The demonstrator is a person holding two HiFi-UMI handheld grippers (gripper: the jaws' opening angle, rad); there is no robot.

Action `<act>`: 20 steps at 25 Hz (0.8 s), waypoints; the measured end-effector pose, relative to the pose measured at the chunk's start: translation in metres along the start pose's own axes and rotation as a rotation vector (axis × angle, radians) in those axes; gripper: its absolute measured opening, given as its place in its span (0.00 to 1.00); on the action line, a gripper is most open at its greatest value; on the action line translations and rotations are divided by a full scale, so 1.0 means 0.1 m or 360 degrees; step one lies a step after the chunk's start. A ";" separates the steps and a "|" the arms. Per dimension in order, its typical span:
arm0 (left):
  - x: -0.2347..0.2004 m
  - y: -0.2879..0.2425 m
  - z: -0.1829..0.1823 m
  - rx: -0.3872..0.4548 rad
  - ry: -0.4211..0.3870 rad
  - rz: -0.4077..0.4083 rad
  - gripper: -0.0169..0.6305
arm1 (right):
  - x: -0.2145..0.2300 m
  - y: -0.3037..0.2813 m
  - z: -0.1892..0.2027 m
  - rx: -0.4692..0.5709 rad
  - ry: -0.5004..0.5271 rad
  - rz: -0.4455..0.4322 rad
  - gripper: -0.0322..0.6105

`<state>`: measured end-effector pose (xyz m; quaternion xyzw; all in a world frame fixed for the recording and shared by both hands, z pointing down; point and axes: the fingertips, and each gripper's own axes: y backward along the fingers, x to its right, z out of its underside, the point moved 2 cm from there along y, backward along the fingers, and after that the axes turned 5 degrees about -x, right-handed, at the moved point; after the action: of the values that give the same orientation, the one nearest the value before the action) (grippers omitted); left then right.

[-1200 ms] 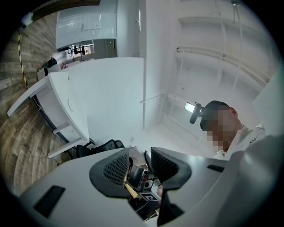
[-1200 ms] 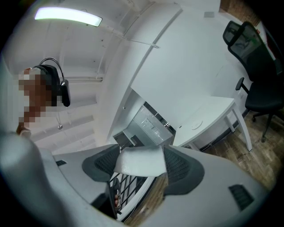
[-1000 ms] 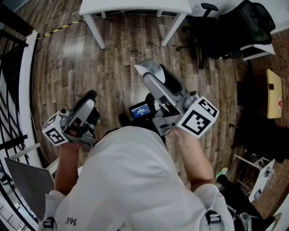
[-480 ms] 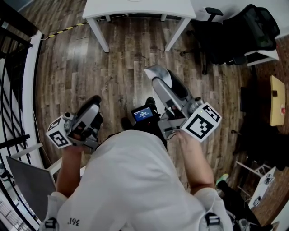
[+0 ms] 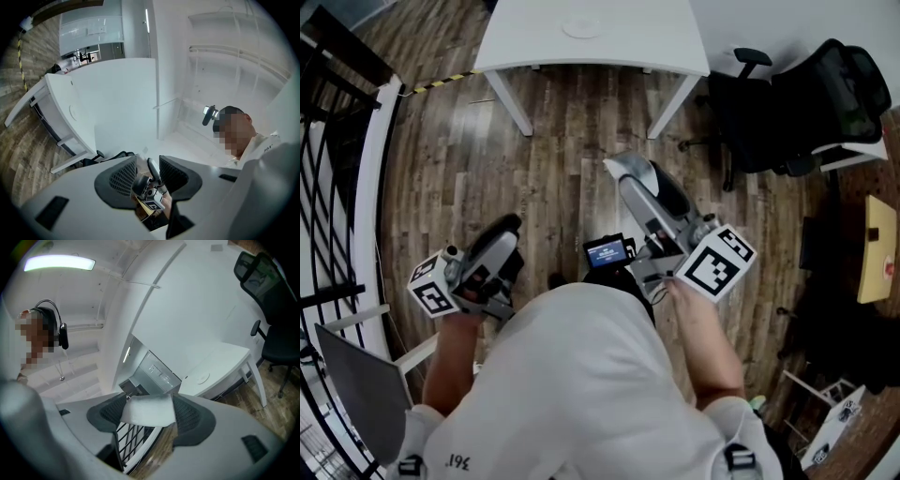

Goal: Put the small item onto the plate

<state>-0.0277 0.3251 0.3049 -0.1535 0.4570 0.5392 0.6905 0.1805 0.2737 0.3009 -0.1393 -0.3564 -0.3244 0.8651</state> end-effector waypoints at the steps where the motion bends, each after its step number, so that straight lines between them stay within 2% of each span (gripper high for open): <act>1: -0.02 -0.10 -0.04 0.0004 -0.0007 0.0000 0.24 | 0.05 -0.03 -0.10 -0.0001 0.0003 -0.0009 0.52; 7: -0.14 -0.73 -0.16 0.0006 -0.0028 0.0013 0.24 | 0.40 -0.07 -0.60 -0.0031 0.0066 -0.0017 0.52; 20: -0.43 -1.37 -0.13 0.0014 -0.0007 -0.0034 0.24 | 1.03 0.00 -0.98 -0.0082 0.0032 -0.0007 0.52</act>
<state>0.0870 0.2391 0.2933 -0.1542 0.4562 0.5302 0.6979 0.2870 0.1796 0.3039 -0.1576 -0.3396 -0.3367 0.8640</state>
